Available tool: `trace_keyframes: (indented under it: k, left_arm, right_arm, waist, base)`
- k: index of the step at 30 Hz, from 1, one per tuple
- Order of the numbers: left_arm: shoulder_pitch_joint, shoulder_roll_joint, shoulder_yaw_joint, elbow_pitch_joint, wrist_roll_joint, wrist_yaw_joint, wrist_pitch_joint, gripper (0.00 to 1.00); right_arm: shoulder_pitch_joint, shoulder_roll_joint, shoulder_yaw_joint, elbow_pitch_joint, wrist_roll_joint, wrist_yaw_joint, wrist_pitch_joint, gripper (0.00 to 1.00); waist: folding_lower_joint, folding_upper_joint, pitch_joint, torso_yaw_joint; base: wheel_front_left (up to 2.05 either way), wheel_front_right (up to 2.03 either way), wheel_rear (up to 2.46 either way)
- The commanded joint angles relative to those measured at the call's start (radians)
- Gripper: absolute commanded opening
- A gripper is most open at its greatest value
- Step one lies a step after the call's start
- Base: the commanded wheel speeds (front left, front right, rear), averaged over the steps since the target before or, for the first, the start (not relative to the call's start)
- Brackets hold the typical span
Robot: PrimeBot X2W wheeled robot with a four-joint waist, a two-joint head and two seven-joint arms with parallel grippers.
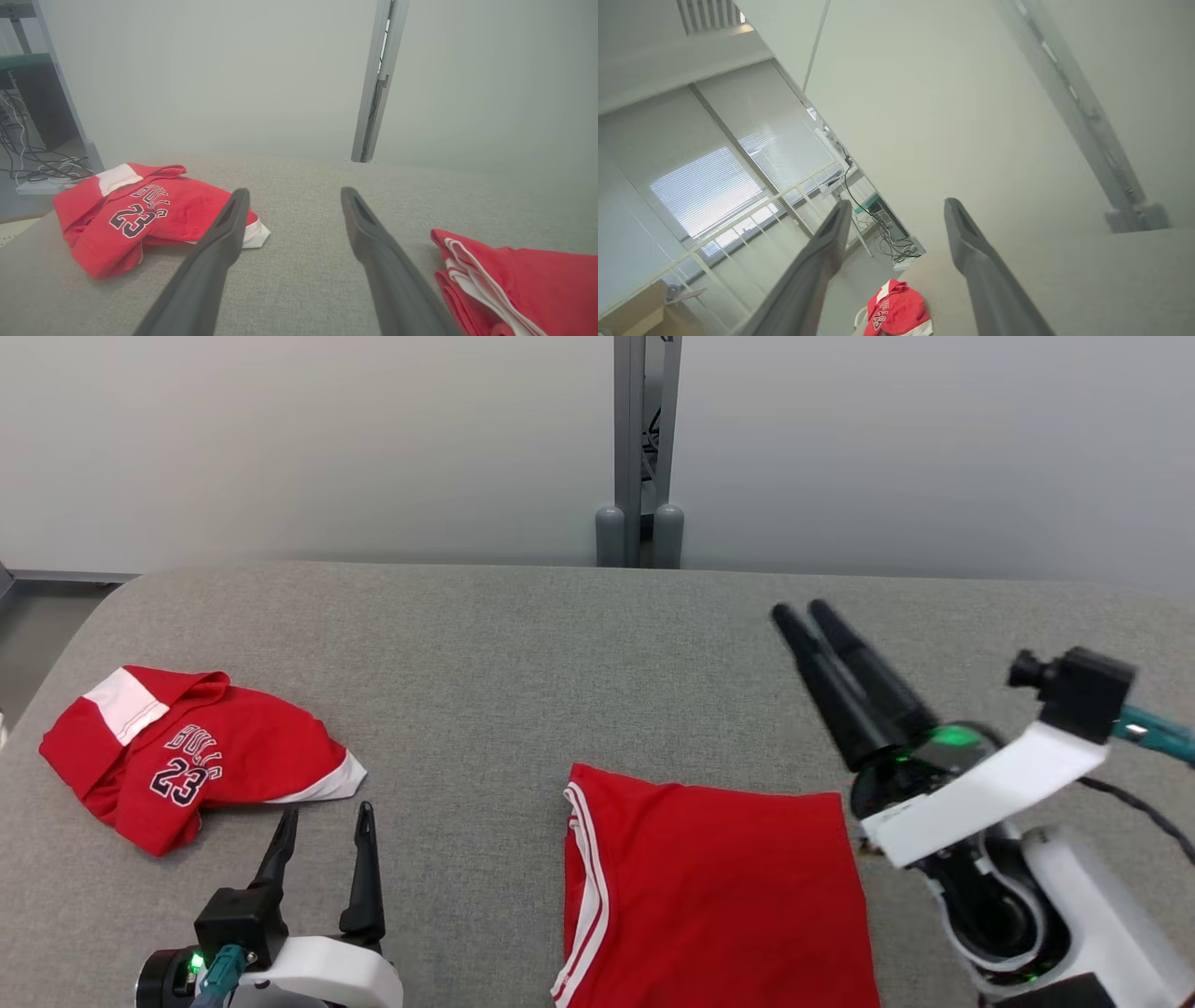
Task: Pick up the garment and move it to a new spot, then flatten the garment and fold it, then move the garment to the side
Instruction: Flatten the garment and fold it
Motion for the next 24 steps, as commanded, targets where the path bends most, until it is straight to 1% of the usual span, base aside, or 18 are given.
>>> trace_keyframes:
  k: [1, 3, 5, 7, 9, 11, 14, 18, 23, 24]
  left_arm:
    - [0.01, 0.004, 0.005, -0.006, 0.005, -0.004, -0.003, 1.0]
    - [0.008, 0.004, 0.006, -0.011, 0.004, -0.004, -0.003, 1.0]
    - [0.008, 0.004, 0.008, -0.021, 0.003, -0.005, -0.003, 1.0]
    - [0.007, 0.003, 0.002, -0.03, 0.0, -0.007, -0.003, 1.0]
    - [0.002, 0.003, -0.003, -0.036, 0.0, -0.007, -0.003, 1.0]
    - [-0.001, 0.005, -0.009, -0.041, 0.006, -0.009, -0.003, 1.0]
    - [0.002, 0.003, -0.014, -0.061, 0.007, 0.0, -0.003, 1.0]
    - [0.017, 0.004, -0.004, -0.102, 0.01, 0.016, -0.003, 1.0]
    - [0.024, 0.004, 0.009, -0.132, 0.015, 0.02, -0.003, 1.0]
    - [0.024, 0.004, 0.009, -0.132, 0.015, 0.02, -0.003, 1.0]
  right_arm:
    - [-0.009, -0.033, -0.034, 0.005, -0.092, 0.002, -0.039, 1.0]
    - [-0.003, -0.072, -0.073, 0.023, -0.234, 0.002, -0.089, 1.0]
    - [0.018, -0.093, -0.105, 0.05, -0.337, 0.002, -0.139, 1.0]
    - [0.039, -0.152, -0.157, 0.107, -0.516, 0.001, -0.2, 1.0]
    - [0.072, -0.139, -0.188, 0.152, -0.621, 0.003, -0.236, 1.0]
    - [0.102, -0.142, -0.225, 0.187, -0.71, 0.002, -0.255, 1.0]
    - [0.157, -0.11, -0.28, 0.228, -0.756, 0.002, -0.264, 1.0]
    - [0.219, -0.072, -0.312, 0.217, -0.815, 0.002, -0.263, 1.0]
    - [0.265, -0.025, -0.325, 0.23, -0.809, 0.001, -0.264, 1.0]
    - [0.265, -0.025, -0.325, 0.23, -0.809, 0.001, -0.264, 1.0]
  waist:
    - [0.0, 0.0, -0.002, -0.007]
    - [0.0, 0.0, -0.002, -0.014]
    - [0.0, 0.0, -0.001, -0.023]
    - [0.0, 0.0, 0.001, -0.029]
    - [0.0, 0.0, 0.003, -0.035]
    - [0.0, 0.0, 0.005, -0.043]
    - [0.0, 0.0, 0.009, -0.056]
    - [0.0, 0.0, 0.016, -0.071]
    - [0.0, 0.0, 0.023, -0.081]
    - [0.0, 0.0, 0.023, -0.081]
  base:
    - [0.0, 0.0, 0.0]
    - [0.0, 0.0, 0.0]
    - [0.0, 0.0, 0.0]
    - [0.0, 0.0, 0.0]
    - [0.0, 0.0, 0.0]
    - [0.0, 0.0, 0.0]
    - [0.0, 0.0, 0.0]
    - [0.0, 0.0, 0.0]
    - [0.0, 0.0, 0.0]
    - [0.0, 0.0, 0.0]
